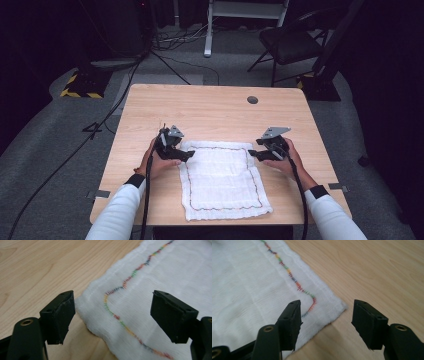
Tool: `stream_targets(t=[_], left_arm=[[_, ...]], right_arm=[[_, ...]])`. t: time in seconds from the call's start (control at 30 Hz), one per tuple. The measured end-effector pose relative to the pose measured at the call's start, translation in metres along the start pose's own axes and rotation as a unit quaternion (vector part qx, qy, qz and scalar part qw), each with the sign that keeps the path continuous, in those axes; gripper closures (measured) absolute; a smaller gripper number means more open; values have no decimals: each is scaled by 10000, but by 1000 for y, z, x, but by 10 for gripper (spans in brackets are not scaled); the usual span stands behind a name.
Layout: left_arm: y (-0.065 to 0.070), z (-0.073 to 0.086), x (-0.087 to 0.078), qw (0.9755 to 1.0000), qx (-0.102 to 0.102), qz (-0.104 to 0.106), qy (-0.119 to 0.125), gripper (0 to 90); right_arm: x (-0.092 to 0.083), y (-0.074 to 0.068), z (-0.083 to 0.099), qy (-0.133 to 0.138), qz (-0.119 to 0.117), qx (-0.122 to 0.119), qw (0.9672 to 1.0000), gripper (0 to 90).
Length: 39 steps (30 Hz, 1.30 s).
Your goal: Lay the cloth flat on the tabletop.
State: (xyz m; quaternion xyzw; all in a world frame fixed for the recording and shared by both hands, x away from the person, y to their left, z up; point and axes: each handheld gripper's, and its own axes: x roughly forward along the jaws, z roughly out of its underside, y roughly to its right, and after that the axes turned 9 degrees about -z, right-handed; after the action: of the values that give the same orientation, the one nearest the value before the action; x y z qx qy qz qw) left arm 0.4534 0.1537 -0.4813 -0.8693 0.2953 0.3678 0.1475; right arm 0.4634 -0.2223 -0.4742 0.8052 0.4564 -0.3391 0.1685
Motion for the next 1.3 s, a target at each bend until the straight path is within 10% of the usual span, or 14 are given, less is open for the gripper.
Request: stream_targets(t=[0.53,0.77,0.93,1.3], left_arm=[[-9,6,18,9996,-14,-212,-172,199],[-7,4,13,9995,208,202,-122,605],[-7,-3,12,9985,477,254,-116,806],[-2,-48,2,9961,515,105,705,843]], right_arm=[[33,14,-5,-55,-254,445,9987,456],[31,4,-5,-57,-534,283,9982,801],[26,-1,-7,-78,-288,14,9996,837],[-17,12,-29,577,538,-72,9969,841]])
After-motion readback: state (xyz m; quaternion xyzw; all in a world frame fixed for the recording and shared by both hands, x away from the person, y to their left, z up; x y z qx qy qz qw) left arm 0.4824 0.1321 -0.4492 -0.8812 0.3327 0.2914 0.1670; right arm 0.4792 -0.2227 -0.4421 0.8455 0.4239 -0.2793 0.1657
